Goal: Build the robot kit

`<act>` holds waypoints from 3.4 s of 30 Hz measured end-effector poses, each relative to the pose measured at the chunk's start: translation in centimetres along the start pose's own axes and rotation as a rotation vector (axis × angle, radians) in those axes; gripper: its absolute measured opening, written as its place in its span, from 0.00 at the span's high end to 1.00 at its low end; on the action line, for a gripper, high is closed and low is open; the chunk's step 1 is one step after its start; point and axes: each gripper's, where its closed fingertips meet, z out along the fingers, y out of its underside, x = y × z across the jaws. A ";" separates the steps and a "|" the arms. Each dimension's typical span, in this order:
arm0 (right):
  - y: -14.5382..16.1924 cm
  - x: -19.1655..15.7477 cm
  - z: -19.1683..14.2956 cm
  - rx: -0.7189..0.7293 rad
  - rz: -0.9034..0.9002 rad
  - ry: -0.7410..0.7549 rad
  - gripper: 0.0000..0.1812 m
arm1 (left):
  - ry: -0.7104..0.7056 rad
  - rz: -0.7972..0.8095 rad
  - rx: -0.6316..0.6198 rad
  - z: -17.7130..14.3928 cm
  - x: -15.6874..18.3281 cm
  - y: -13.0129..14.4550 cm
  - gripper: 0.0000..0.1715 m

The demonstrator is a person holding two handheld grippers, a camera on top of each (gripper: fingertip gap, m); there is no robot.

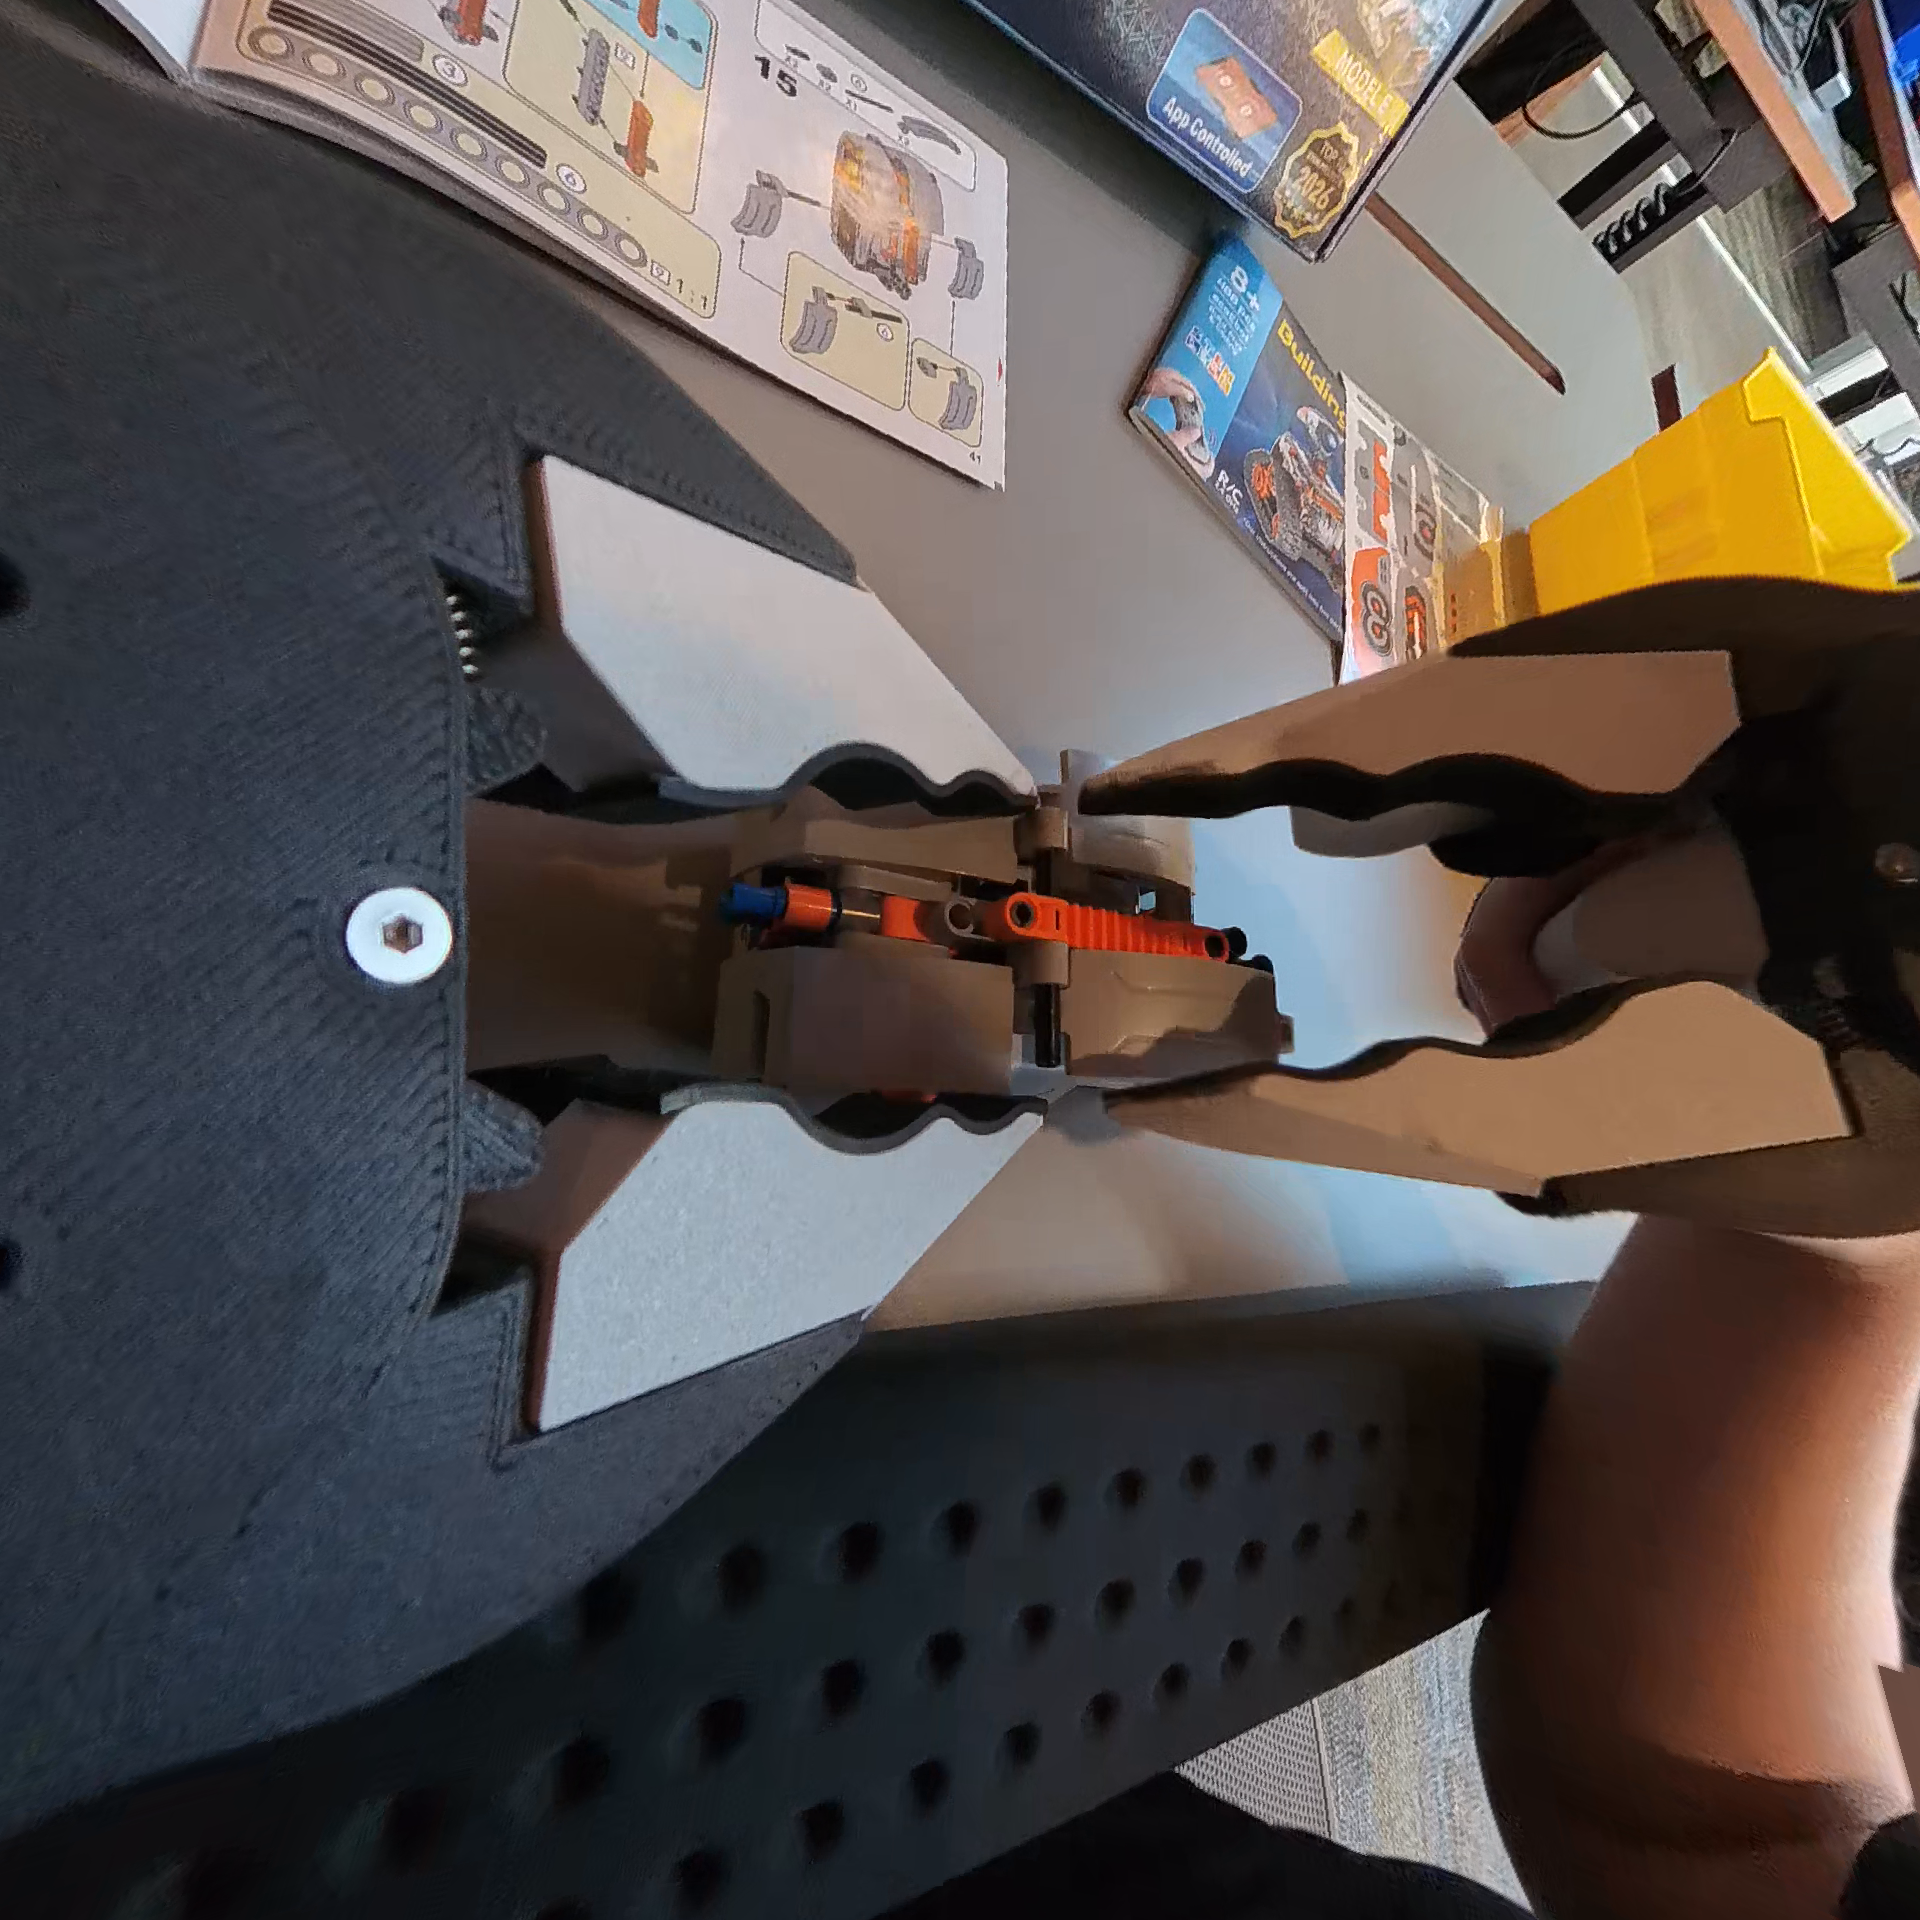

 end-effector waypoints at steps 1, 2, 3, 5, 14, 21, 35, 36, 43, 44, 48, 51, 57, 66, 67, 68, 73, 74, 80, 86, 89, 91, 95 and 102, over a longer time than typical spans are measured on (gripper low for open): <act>0.3 0.1 0.1 -0.016 0.014 0.006 0.73 | 0.010 -0.009 0.003 -0.2 0.0 -0.1 0.70; 0.4 0.3 0.2 -0.026 0.028 0.007 0.73 | 0.009 -0.020 0.015 -0.5 -0.1 -0.3 0.72; 0.2 0.3 0.2 -0.014 0.042 -0.002 0.75 | 0.002 -0.029 0.035 -0.8 -0.3 -0.7 0.73; 0.1 0.5 0.3 0.000 0.055 0.002 0.77 | -0.012 -0.041 0.069 -1.5 -0.8 -1.3 0.74; 0.2 1.0 0.4 0.001 0.070 0.012 0.81 | 0.024 -0.043 0.026 -0.4 -1.1 -0.3 0.80; 0.2 1.0 0.4 -0.006 0.057 0.021 0.83 | 0.055 -0.030 0.038 -0.3 -1.0 -0.4 0.81; 0.3 1.1 0.4 -0.016 0.053 0.024 0.83 | 0.141 -0.074 0.063 -0.1 -1.1 -0.4 0.82; 0.3 1.1 0.4 -0.016 0.055 0.022 0.83 | 0.139 -0.073 0.064 -0.1 -1.1 -0.4 0.82; 0.3 1.0 0.4 -0.027 0.057 0.029 0.83 | 0.119 -0.068 0.052 -0.1 -1.0 -0.4 0.82; 0.3 1.0 0.4 -0.028 0.058 0.029 0.83 | 0.116 -0.068 0.049 -0.2 -1.0 -0.4 0.82; 0.3 0.9 0.4 -0.031 0.045 0.030 0.83 | 0.110 -0.066 0.041 -0.2 -0.9 -0.3 0.82; 0.2 0.9 0.4 -0.030 0.039 0.029 0.84 | 0.109 -0.067 0.038 -0.3 -0.9 -0.3 0.83; 0.2 0.8 0.5 -0.031 0.036 0.025 0.85 | 0.105 -0.069 0.033 -0.4 -0.8 -0.3 0.83; 0.2 0.6 0.5 -0.040 0.021 0.031 0.85 | 0.092 -0.069 0.031 -0.4 -0.8 -0.3 0.83; 0.2 0.6 0.5 -0.040 0.024 0.029 0.85 | 0.093 -0.071 0.037 -0.4 -0.8 -0.3 0.83; 0.2 0.7 0.5 -0.036 0.033 0.025 0.85 | 0.095 -0.078 0.046 -0.4 -0.8 -0.3 0.83; 0.2 1.0 0.5 -0.021 0.022 0.042 0.84 | 0.081 -0.026 0.045 -0.5 -0.4 -0.4 0.91; 0.2 1.0 0.5 -0.019 0.020 0.041 0.84 | 0.081 -0.024 0.047 -0.5 -0.3 -0.4 0.92; 0.1 0.9 0.6 -0.004 0.024 0.022 0.84 | 0.057 -0.082 0.045 -0.6 -1.2 -0.4 0.80; 0.1 0.9 0.6 -0.009 0.019 0.027 0.84 | 0.072 -0.081 0.053 -0.6 -1.0 -0.4 0.83; 0.0 0.9 0.7 -0.012 0.010 0.028 0.84 | 0.076 -0.094 0.061 -0.6 -1.0 -0.3 0.83; 0.0 0.9 0.7 -0.019 -0.002 0.033 0.84 | 0.081 -0.095 0.067 -0.6 -0.9 -0.3 0.84; 0.0 0.8 0.7 -0.026 -0.008 0.037 0.84 | 0.079 -0.093 0.080 -0.6 -0.9 -0.3 0.84; 0.0 0.9 0.7 -0.028 -0.010 0.039 0.85 | 0.078 -0.104 0.086 -0.6 -0.9 -0.3 0.84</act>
